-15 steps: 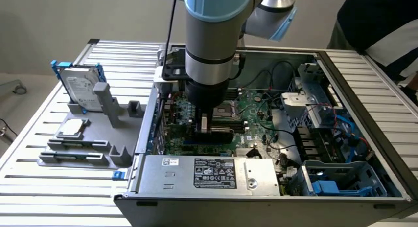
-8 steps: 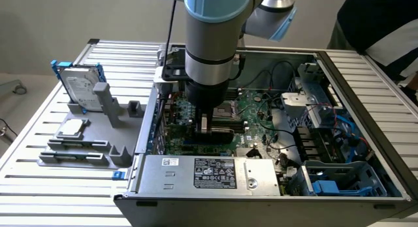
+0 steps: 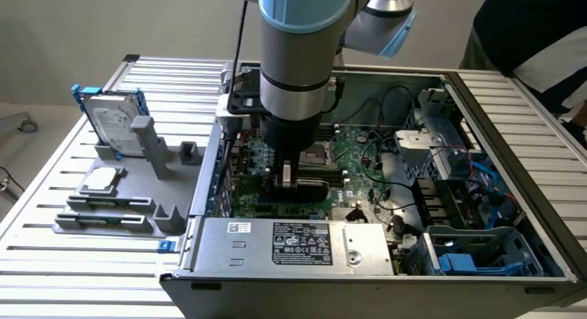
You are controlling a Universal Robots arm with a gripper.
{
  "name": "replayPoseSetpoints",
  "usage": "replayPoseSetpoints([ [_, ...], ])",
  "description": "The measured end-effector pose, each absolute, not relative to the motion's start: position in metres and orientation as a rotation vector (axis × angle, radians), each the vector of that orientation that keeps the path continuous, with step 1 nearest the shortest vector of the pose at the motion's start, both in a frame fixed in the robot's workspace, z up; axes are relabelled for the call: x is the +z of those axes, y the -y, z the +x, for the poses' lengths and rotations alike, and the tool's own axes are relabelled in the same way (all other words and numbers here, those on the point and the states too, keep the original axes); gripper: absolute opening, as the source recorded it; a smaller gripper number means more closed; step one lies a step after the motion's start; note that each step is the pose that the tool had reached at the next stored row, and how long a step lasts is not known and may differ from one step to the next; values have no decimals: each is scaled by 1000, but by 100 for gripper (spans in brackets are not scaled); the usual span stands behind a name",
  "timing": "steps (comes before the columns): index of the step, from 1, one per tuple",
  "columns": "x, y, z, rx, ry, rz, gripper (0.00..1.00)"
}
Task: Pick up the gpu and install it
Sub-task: 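Insert the gpu into the slot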
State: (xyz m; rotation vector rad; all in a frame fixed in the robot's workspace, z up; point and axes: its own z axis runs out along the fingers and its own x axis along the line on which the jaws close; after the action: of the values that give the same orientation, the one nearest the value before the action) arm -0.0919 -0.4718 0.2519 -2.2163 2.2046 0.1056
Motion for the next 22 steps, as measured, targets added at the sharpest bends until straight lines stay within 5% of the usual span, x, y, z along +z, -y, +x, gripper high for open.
replayPoseSetpoints([
  [2, 252, 472, -92, 105, -2205, -2217, 41],
  [22, 302, 472, -92, 107, -2204, -2216, 41],
])
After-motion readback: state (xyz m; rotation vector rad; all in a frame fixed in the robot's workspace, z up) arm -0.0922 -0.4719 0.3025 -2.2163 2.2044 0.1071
